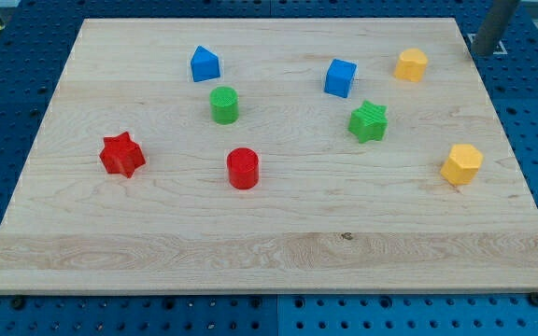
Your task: Slide the green star slightly down
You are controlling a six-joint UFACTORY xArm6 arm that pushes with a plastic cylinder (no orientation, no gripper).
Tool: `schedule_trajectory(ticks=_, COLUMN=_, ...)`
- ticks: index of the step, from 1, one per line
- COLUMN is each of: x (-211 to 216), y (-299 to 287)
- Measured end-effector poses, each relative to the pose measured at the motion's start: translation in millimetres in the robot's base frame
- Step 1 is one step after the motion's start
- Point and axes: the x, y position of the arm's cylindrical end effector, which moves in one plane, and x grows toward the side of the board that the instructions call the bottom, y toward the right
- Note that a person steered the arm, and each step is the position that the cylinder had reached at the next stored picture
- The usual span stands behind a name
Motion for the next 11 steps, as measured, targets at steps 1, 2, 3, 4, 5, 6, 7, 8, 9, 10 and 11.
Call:
schedule_trajectory(ticks=1, x=30, y=-66)
schedule_trajectory(ticks=2, x=33, y=-90)
schedule_trajectory(ticks=3, x=33, y=-90)
schedule_trajectory(ticks=4, x=103, y=-90)
schedule_trajectory(ticks=5, x=106, y=-90)
schedule_trajectory(ticks=6, x=106, y=-113)
schedule_trajectory(ticks=7, x=109, y=-166)
schedule_trajectory(ticks=8, x=132, y=-172)
schedule_trajectory(ticks=9, x=150, y=-186)
schedule_trajectory(ticks=10, x=146, y=-186)
schedule_trajectory(ticks=11, x=123, y=-219)
